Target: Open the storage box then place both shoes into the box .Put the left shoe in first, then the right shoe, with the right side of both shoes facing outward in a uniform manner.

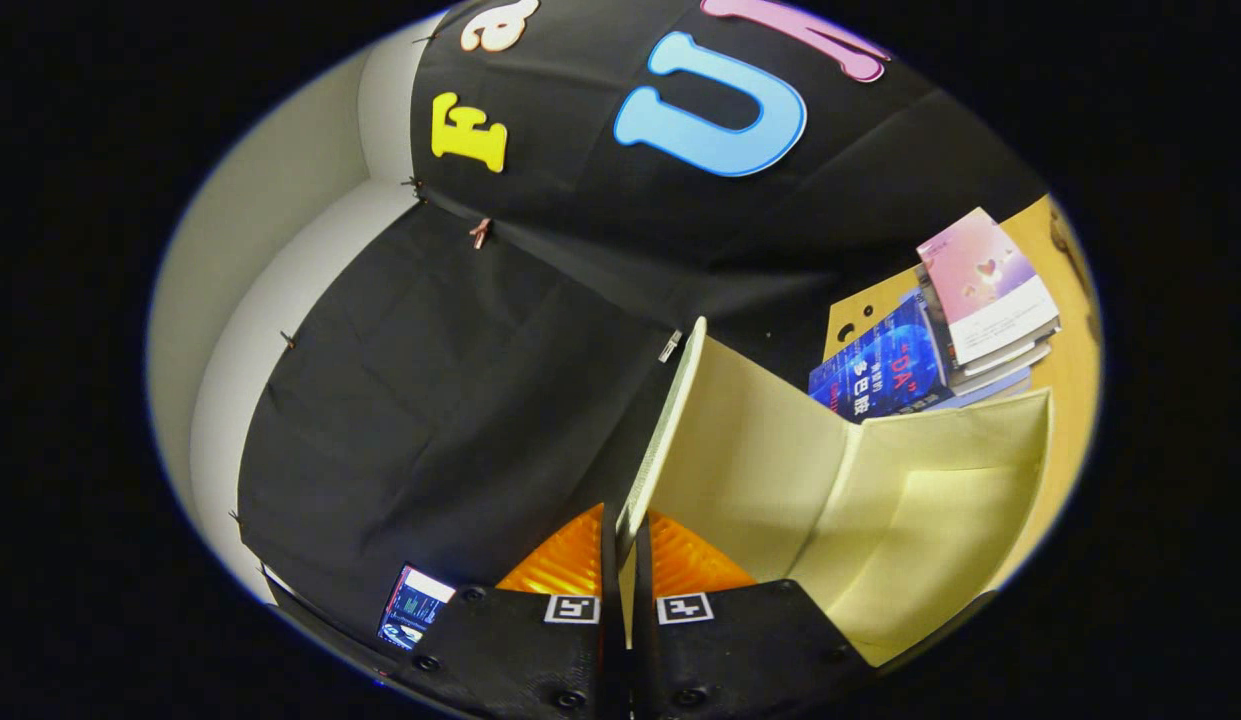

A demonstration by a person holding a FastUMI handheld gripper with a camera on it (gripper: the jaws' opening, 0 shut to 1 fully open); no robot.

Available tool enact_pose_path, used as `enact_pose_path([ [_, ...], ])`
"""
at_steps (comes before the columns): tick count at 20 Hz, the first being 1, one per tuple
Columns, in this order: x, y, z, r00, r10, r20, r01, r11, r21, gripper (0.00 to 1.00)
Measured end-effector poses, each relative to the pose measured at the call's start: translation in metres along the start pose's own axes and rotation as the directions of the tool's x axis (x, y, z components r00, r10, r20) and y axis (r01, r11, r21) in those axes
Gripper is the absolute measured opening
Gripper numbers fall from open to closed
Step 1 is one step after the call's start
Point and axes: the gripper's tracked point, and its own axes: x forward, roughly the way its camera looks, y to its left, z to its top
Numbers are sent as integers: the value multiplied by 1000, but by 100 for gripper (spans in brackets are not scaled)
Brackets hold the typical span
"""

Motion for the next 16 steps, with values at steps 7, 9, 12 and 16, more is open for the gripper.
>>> enact_pose_path([
  [7, 94, -10, -47, 993, -72, -91, 74, 997, 20, 6],
  [9, 114, -19, -62, 989, -101, -112, 105, 994, 30, 6],
  [12, 137, -37, -85, 977, -150, -154, 159, 986, 44, 6],
  [16, 154, -58, -109, 960, -193, -205, 208, 977, 54, 6],
])
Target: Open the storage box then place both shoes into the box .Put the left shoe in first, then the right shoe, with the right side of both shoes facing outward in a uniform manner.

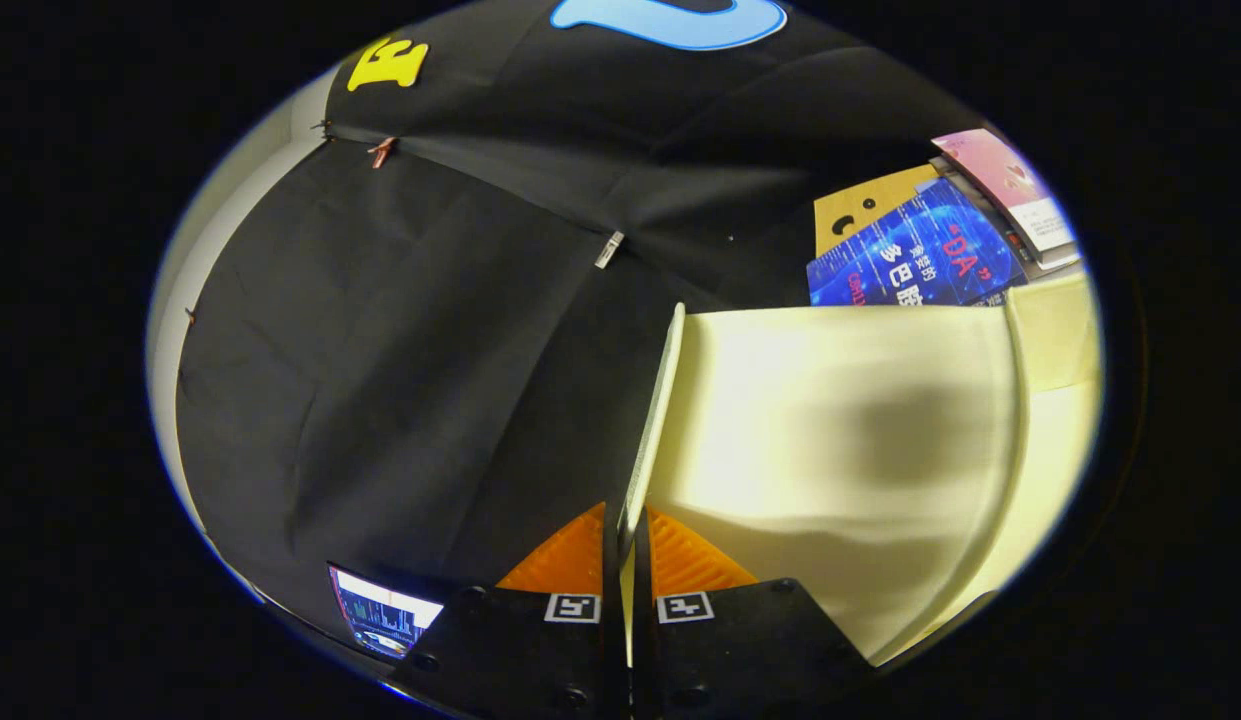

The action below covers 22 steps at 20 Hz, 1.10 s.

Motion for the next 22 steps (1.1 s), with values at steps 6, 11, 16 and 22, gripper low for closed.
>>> enact_pose_path([
  [6, 20, -21, -17, 998, -42, -44, 42, 999, 0, 10],
  [11, 15, -20, -17, 998, -33, -56, 32, 999, -11, 32],
  [16, -13, -17, -14, 998, -18, -63, 14, 997, -69, 72],
  [22, -87, -18, 10, 1000, -10, -19, 7, 987, -161, 92],
])
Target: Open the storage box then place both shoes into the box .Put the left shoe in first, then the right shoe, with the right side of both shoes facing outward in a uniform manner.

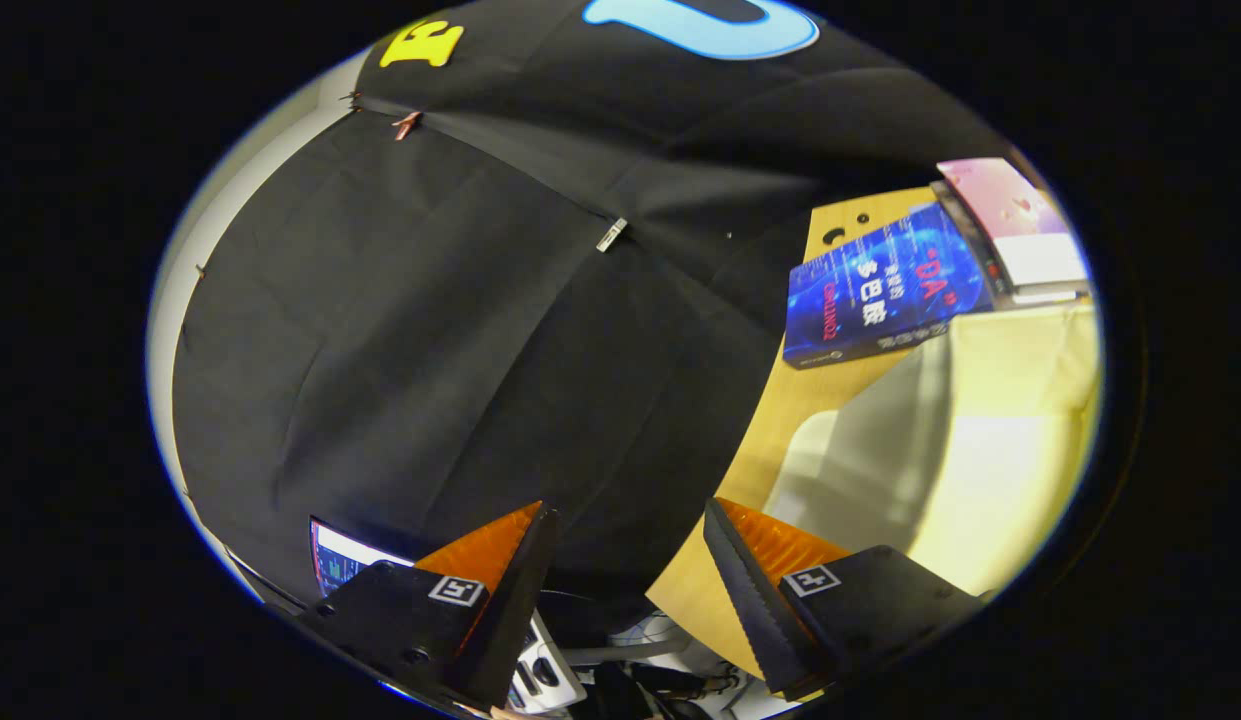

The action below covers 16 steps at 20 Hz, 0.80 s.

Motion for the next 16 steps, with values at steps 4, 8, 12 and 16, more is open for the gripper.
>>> enact_pose_path([
  [4, -71, -1, 26, 996, 5, 85, 0, 998, -68, 96],
  [8, -143, -26, 39, 990, -26, 135, 47, 986, -158, 96],
  [12, -214, -73, 36, 975, -138, 176, 179, 952, -246, 96],
  [16, -272, -142, 19, 931, -306, 201, 351, 904, -245, 96],
])
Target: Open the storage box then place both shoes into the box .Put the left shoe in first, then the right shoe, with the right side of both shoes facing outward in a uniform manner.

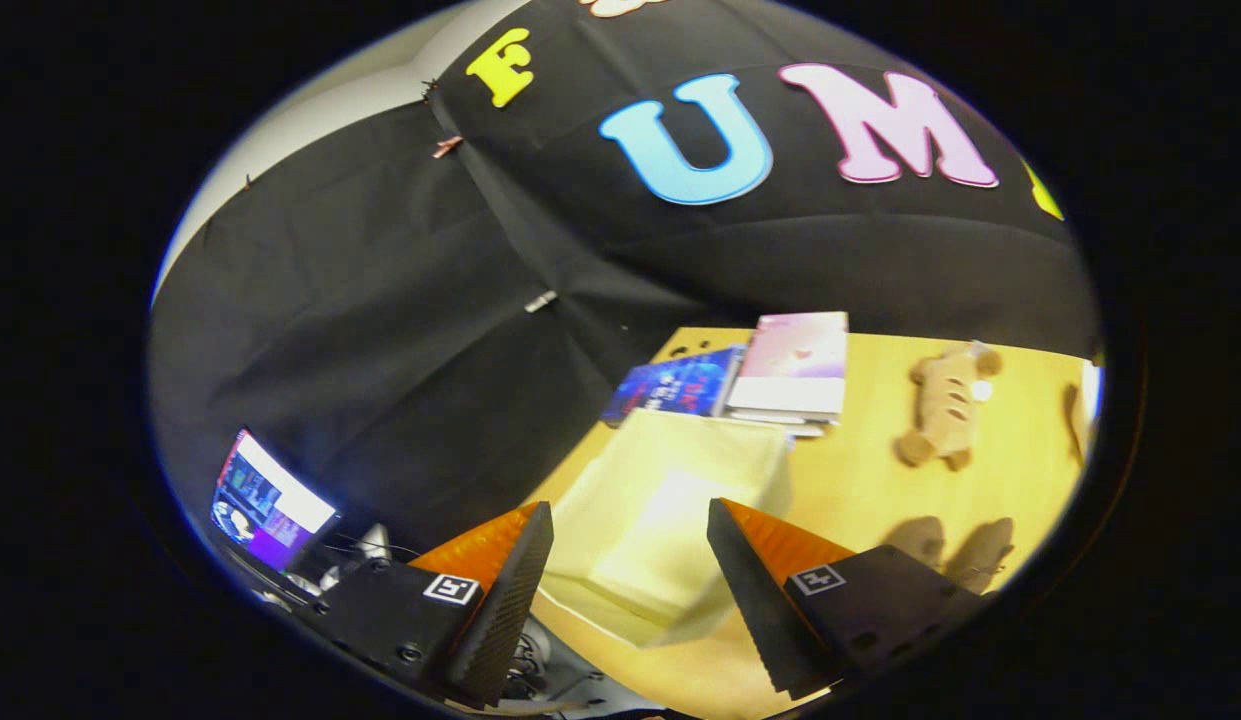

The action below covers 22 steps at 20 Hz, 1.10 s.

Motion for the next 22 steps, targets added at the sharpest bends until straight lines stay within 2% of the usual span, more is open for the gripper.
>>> enact_pose_path([
  [4, -27, -74, -40, 987, -155, -48, 154, 988, -29, 96],
  [8, -38, -140, -75, 950, -295, -105, 287, 954, -86, 97],
  [10, -39, -170, -92, 927, -350, -138, 335, 935, -120, 97],
  [14, -32, -212, -123, 885, -419, -204, 383, 903, -193, 96],
  [16, -19, -226, -135, 871, -437, -223, 394, 894, -213, 93],
  [18, -8, -248, -145, 842, -486, -234, 421, 864, -278, 82],
  [19, -4, -258, -150, 825, -510, -242, 437, 848, -300, 73],
  [22, 9, -275, -155, 799, -546, -250, 479, 831, -284, 69],
])
